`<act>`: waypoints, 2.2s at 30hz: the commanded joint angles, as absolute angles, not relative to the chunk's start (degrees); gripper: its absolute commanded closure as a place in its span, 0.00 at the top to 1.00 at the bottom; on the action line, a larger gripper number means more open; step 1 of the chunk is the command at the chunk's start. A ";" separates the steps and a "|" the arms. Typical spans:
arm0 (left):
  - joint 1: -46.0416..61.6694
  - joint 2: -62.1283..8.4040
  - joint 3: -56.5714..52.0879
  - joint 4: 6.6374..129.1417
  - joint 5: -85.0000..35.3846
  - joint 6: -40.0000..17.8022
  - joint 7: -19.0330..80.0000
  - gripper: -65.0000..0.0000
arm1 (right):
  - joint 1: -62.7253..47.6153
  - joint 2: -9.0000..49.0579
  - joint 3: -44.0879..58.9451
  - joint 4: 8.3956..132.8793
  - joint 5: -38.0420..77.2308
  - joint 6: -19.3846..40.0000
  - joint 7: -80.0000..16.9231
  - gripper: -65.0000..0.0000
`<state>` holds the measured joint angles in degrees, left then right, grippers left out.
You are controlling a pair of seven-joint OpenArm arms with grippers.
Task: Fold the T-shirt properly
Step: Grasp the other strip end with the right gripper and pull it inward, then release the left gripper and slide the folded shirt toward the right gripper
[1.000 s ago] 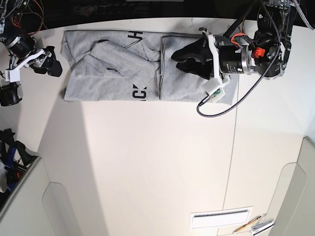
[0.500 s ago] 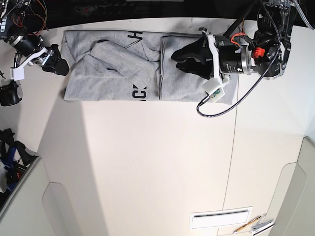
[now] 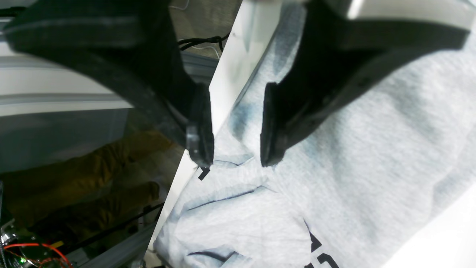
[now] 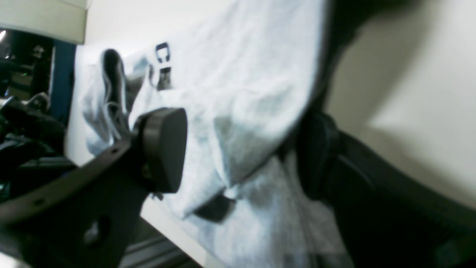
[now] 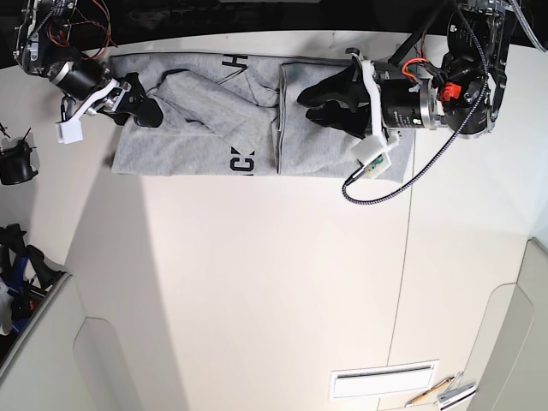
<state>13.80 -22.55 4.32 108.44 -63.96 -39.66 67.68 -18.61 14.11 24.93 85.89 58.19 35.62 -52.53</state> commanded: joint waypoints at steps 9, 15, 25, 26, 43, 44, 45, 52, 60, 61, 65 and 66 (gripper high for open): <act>13.28 -22.87 4.03 109.56 -66.70 -40.00 66.67 0.34 | -18.41 13.30 24.71 86.56 54.04 35.79 -50.11 0.57; 12.97 -22.85 2.79 109.56 -67.02 -40.00 66.67 0.34 | -18.44 13.32 24.73 86.56 52.69 35.79 -48.42 0.00; 13.23 -22.87 -7.84 109.86 -71.20 -40.00 69.71 0.34 | -17.45 16.43 26.61 86.80 49.93 35.77 -46.11 0.00; 13.41 -22.87 -9.28 109.86 -71.22 -40.00 69.69 0.34 | -17.23 16.91 27.62 86.96 49.93 35.73 -46.11 0.00; 19.35 -21.28 -14.02 104.25 -59.66 -40.00 61.60 0.34 | -15.73 20.10 38.70 101.95 57.10 35.33 -51.68 0.00; 19.33 -20.82 -13.80 102.87 -58.83 -40.00 61.47 0.34 | -15.73 19.88 38.70 102.83 57.65 35.33 -51.68 0.00; 19.25 -20.51 -13.43 101.38 -58.28 -40.00 61.47 0.34 | -15.68 19.64 38.52 103.77 58.06 35.35 -51.68 0.00; 18.50 -20.29 -8.14 94.30 -57.08 -40.00 59.44 0.34 | -14.26 16.03 30.39 107.72 56.23 35.33 -51.70 0.00; 17.15 -19.84 -5.04 94.15 -55.20 -40.00 58.50 0.34 | -10.44 10.72 14.33 107.79 50.22 35.14 -51.66 0.00; 17.12 -19.84 -5.04 94.15 -55.18 -40.00 58.52 0.34 | -10.07 10.09 12.60 107.79 49.50 35.14 -51.68 0.00; 17.12 -19.84 -5.04 94.15 -55.22 -40.00 58.48 0.34 | -8.73 7.90 6.37 107.79 47.31 35.00 -51.48 0.00; 17.15 -19.84 -5.04 94.15 -55.22 -40.00 58.48 0.34 | -8.58 7.42 5.04 107.79 46.96 34.74 -51.31 0.00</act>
<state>17.32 -19.38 -4.82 93.45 -54.52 -39.66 59.07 -9.17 7.40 4.91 106.65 45.54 34.48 -52.93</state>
